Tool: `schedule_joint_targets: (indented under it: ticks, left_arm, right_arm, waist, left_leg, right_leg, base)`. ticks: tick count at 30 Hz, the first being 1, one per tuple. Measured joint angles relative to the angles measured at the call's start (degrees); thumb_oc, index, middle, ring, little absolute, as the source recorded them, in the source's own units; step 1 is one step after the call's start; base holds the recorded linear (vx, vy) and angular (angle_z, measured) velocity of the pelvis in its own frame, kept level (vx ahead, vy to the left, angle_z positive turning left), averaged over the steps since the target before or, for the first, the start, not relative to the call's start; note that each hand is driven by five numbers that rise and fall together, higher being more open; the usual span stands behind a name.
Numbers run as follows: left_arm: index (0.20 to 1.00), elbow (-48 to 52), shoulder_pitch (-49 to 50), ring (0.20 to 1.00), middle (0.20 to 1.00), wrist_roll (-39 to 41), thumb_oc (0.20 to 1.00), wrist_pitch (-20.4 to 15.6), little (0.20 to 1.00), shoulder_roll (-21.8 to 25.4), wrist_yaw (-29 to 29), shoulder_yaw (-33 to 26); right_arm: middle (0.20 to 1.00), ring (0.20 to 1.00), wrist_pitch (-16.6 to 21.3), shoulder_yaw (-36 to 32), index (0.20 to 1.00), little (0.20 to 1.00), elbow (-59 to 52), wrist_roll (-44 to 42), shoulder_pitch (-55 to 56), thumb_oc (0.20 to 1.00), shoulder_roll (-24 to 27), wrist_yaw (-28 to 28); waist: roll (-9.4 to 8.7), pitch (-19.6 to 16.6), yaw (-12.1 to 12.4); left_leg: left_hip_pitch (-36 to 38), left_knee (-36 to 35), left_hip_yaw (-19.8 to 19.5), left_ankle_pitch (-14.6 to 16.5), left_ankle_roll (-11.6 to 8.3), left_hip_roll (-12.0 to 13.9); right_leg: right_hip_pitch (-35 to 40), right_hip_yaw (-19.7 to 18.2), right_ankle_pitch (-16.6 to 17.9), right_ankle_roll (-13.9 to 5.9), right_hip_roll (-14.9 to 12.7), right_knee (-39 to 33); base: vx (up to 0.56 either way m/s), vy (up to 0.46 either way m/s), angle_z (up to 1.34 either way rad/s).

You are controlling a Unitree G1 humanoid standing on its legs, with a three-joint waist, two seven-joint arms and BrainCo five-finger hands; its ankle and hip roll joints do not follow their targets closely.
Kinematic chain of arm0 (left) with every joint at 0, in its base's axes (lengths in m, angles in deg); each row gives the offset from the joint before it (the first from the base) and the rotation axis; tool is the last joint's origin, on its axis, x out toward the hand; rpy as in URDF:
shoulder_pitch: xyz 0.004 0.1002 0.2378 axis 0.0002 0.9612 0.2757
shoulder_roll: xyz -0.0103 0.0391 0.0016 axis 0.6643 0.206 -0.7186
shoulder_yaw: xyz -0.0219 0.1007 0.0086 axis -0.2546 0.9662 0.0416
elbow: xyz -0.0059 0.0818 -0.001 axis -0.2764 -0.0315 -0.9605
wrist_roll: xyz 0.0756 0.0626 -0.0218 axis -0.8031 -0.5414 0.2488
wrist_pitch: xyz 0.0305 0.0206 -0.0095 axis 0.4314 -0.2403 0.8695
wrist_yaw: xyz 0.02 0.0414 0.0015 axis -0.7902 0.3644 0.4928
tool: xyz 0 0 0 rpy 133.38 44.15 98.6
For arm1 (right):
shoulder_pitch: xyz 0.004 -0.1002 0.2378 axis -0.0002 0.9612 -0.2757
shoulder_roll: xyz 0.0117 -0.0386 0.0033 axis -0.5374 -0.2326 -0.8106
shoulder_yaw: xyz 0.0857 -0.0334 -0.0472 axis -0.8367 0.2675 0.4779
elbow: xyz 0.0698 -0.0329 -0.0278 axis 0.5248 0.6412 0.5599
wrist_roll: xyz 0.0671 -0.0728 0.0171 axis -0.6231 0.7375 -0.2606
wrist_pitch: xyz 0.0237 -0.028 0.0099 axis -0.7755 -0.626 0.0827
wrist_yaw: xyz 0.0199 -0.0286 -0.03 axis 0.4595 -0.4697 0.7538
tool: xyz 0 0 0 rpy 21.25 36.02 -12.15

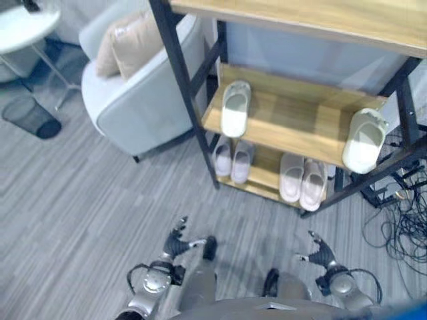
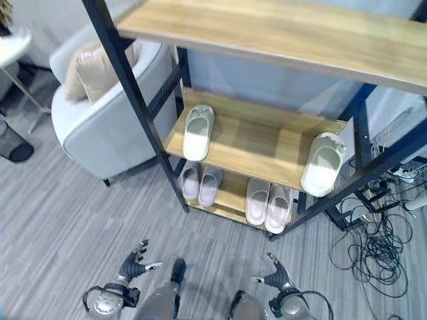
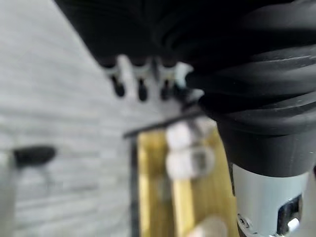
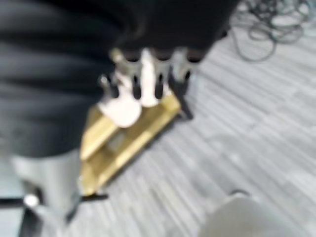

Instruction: Arrange the slippers neatly on the shoe rack.

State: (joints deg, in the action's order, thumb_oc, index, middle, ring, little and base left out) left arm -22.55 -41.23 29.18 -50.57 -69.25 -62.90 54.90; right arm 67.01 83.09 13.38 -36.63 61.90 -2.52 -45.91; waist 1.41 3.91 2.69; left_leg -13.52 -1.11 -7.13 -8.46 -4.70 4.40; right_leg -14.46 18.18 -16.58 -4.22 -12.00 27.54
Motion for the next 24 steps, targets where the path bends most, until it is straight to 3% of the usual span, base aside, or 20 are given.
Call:
schedule_joint_targets:
  ticks: [3, 4, 5, 6, 8, 10, 12, 15, 21, 24]
  left_arm:
    - [1.000, 4.15, 0.92, 1.000, 1.000, -1.13, 1.000, 1.22, 1.000, 0.48, 2.33, 4.15]
    - [1.000, 8.03, 0.39, 1.000, 1.000, -0.61, 1.000, 1.90, 1.000, 0.09, 4.85, 4.98]
    - [1.000, 9.81, 0.57, 1.000, 1.000, -0.05, 1.000, 2.25, 1.000, 0.32, 5.66, 5.46]
    - [1.000, 18.48, 0.45, 1.000, 1.000, 2.49, 1.000, 4.43, 1.000, 2.49, 9.17, 7.16]
    - [1.000, 33.87, -0.72, 1.000, 1.000, 4.84, 1.000, 4.04, 1.000, 7.00, 13.22, 9.37]
    - [1.000, 35.81, -4.47, 1.000, 1.000, 4.67, 1.000, 4.22, 1.000, 6.85, 14.20, 10.64]
    - [1.000, 35.20, -14.22, 1.000, 1.000, 0.75, 1.000, 4.69, 1.000, 5.75, 15.19, 18.80]
    - [1.000, 32.89, -22.16, 1.000, 1.000, -3.46, 1.000, 4.62, 1.000, 1.55, 14.76, 22.38]
    - [1.000, 22.80, -34.05, 1.000, 1.000, -17.02, 1.000, 2.97, 1.000, -2.73, 7.03, 21.58]
    - [1.000, 12.69, -36.07, 1.000, 1.000, -25.95, 1.000, 3.53, 1.000, -2.42, 1.67, 20.25]
  right_arm:
    - [1.000, 1.000, -0.17, -0.66, 1.000, 1.000, 0.47, 0.01, 1.31, 1.000, 0.09, 0.81]
    - [1.000, 1.000, -0.53, -0.99, 1.000, 1.000, 0.70, 0.40, 1.97, 1.000, 0.22, 1.48]
    - [1.000, 1.000, -0.62, -1.12, 1.000, 1.000, 0.72, 0.59, 2.26, 1.000, 0.23, 1.78]
    - [1.000, 1.000, -0.95, -1.30, 1.000, 1.000, 0.68, 1.19, 2.43, 1.000, 0.53, 2.69]
    - [1.000, 1.000, -1.54, -2.41, 1.000, 1.000, 0.73, 2.16, 3.38, 1.000, 0.82, 3.11]
    - [1.000, 1.000, -1.81, -2.34, 1.000, 1.000, 1.04, 2.21, 4.21, 1.000, 1.21, 3.30]
    - [1.000, 1.000, -1.95, -2.20, 1.000, 1.000, 1.81, 2.20, 4.34, 1.000, 1.19, 3.71]
    - [1.000, 1.000, -2.25, -2.36, 1.000, 1.000, 1.82, 2.20, 4.30, 1.000, 1.39, 3.59]
    - [1.000, 1.000, -2.69, -2.31, 1.000, 1.000, -1.43, 2.23, 5.21, 1.000, 2.50, 3.54]
    - [1.000, 1.000, -2.66, -3.75, 1.000, 1.000, -2.13, 2.16, 4.41, 1.000, 2.59, 3.03]
  waist:
    - [1.30, -2.21, -0.26]
    - [2.59, -3.10, -0.54]
    - [2.39, -3.07, -0.53]
    - [3.18, -3.45, -0.60]
    - [3.96, -4.01, -0.81]
    - [5.31, -4.75, -1.68]
    - [6.23, -4.92, -3.39]
    - [5.89, -4.81, -5.76]
    - [5.09, -4.24, -8.79]
    - [5.96, -3.13, -9.93]
  left_leg:
    - [3.08, -1.96, 0.71, -0.12, -0.18, 1.30]
    - [4.74, -1.99, 1.24, -0.03, -0.08, 1.91]
    - [5.13, -1.99, 1.38, -0.04, -0.11, 1.97]
    - [6.16, -1.92, 2.03, -0.15, -0.29, 2.21]
    - [6.86, -1.59, 2.73, -0.68, -1.07, 2.23]
    - [7.00, -1.34, 3.43, -0.81, -1.27, 2.47]
    - [7.07, -1.58, 4.27, -1.19, -1.94, 2.54]
    - [7.10, -1.67, 5.29, 0.14, -2.39, 2.56]
    - [8.57, -1.83, 9.45, 0.52, -1.36, 1.33]
    - [8.35, -2.02, 10.97, 0.74, -1.01, 0.84]
  right_leg:
    - [2.08, -0.13, -0.17, 0.45, 1.62, -1.48]
    - [3.53, -0.29, -0.39, 0.76, 2.02, -1.58]
    - [3.87, -0.35, -0.49, 0.76, 2.08, -1.61]
    - [4.33, -0.89, -0.65, 0.98, 2.26, -1.47]
    - [4.98, -1.55, -0.67, 0.90, 2.61, -1.59]
    - [4.98, -1.78, -0.68, 0.89, 2.66, -1.40]
    - [4.10, -2.67, -0.85, 1.16, 2.75, -0.87]
    - [2.92, -4.23, -0.79, 1.06, 2.72, -0.33]
    - [1.86, -7.99, 0.51, -0.37, 1.74, -0.63]
    - [0.57, -10.04, 1.15, -0.88, 1.63, -1.02]
  base:
    - [0.08, -0.111, -0.17]
    - [0.00, -0.112, -0.09]
    - [-0.04, -0.064, -0.19]
    - [-0.04, -0.076, -0.20]
    - [-0.06, -0.061, -0.17]
    - [-0.05, -0.039, -0.06]
    - [0.02, -0.008, -0.19]
    - [0.05, 0.020, -0.26]
    - [0.04, 0.045, -0.31]
    - [0.05, 0.104, -0.26]
